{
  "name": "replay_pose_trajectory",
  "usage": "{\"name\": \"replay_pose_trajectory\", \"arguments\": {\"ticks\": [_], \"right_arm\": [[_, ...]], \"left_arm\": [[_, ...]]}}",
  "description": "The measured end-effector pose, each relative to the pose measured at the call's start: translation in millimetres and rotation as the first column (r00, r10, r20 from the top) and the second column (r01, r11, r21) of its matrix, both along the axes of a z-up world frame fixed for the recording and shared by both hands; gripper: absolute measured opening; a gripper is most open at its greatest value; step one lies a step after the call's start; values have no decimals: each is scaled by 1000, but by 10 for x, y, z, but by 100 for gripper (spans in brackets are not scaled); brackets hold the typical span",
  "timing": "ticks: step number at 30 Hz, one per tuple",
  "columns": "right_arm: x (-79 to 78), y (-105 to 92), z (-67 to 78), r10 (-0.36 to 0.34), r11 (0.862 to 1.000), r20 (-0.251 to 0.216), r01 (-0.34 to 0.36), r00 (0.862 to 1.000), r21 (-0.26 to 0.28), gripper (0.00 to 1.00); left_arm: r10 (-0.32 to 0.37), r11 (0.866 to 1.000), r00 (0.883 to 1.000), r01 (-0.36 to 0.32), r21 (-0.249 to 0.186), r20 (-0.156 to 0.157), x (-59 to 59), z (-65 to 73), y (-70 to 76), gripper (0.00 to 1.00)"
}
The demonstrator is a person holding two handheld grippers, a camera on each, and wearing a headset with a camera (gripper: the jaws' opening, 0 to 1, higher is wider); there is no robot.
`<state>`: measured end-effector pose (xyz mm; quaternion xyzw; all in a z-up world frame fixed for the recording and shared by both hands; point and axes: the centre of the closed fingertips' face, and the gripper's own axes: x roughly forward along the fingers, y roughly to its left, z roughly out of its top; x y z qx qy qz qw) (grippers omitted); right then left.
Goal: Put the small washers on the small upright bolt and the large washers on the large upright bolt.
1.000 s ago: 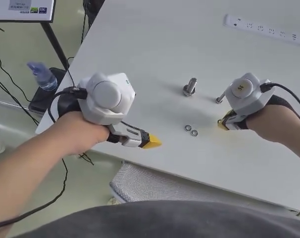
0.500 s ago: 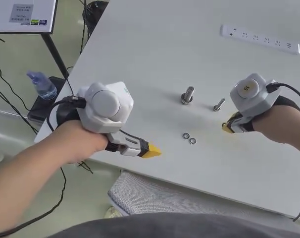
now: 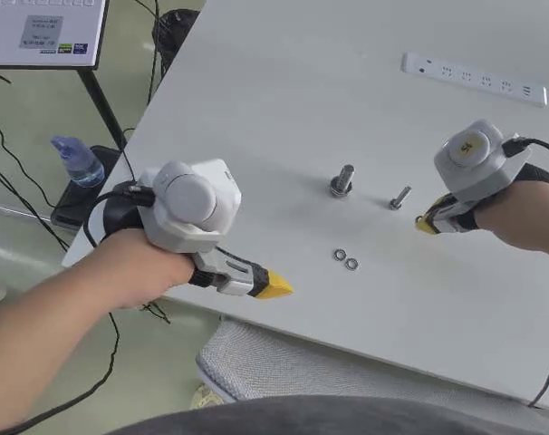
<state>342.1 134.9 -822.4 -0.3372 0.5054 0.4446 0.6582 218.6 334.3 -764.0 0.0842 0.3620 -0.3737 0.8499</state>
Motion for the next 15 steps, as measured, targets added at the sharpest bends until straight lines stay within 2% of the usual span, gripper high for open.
{"name": "replay_pose_trajectory", "arguments": {"ticks": [10, 15], "right_arm": [[177, 50, 123, 9, 1000, 24, -9, 1000, 11, 12], [318, 108, 173, 13, 1000, 36, -14, 999, 25, 12]], "left_arm": [[-8, 1000, 1000, 8, 11, 0, -19, -7, 7, 90], [-12, 1000, 1000, 13, 14, -6, -44, -29, 1, 89]]}}
